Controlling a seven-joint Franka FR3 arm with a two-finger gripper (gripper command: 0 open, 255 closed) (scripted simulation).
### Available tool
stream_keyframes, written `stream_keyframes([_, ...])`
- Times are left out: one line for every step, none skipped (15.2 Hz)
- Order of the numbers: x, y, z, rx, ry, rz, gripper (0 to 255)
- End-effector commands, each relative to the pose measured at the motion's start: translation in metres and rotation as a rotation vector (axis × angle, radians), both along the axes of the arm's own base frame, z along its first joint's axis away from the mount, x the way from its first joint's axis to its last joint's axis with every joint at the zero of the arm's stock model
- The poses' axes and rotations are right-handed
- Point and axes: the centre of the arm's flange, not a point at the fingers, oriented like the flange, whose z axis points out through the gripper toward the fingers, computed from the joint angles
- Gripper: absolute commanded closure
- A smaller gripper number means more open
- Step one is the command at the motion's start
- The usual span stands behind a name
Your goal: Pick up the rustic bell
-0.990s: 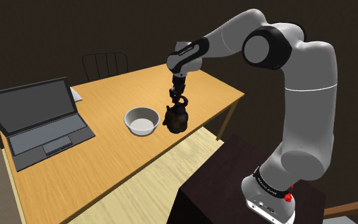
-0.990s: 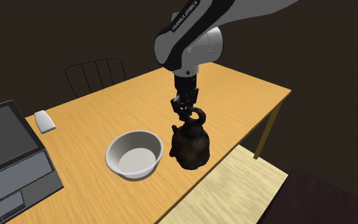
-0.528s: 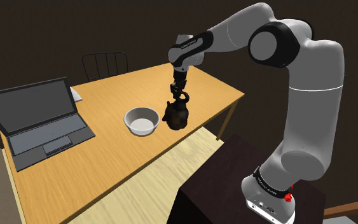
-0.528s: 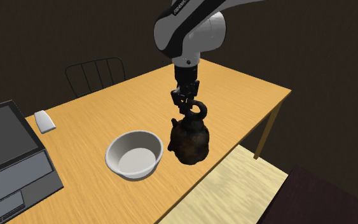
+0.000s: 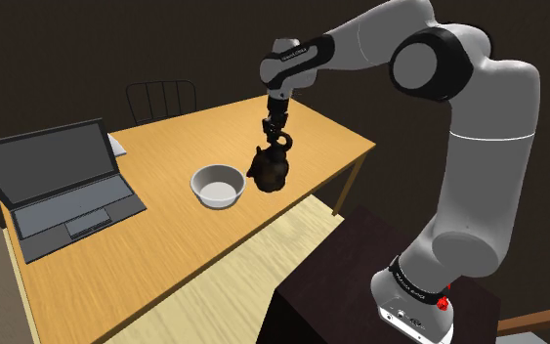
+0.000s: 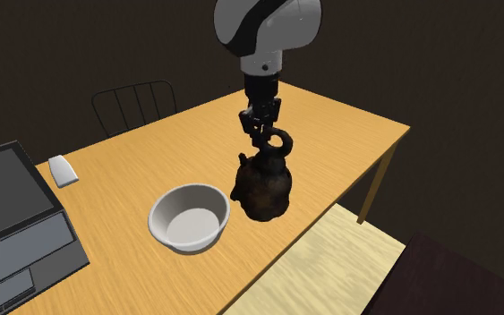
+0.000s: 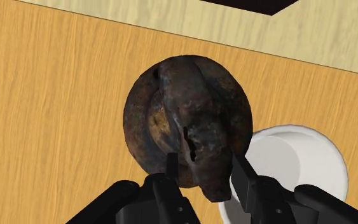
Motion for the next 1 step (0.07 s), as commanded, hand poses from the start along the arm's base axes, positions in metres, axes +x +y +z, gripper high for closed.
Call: stream_keyframes([-0.0006,-0.0004,0.0040,0.000,-0.002,0.000,255])
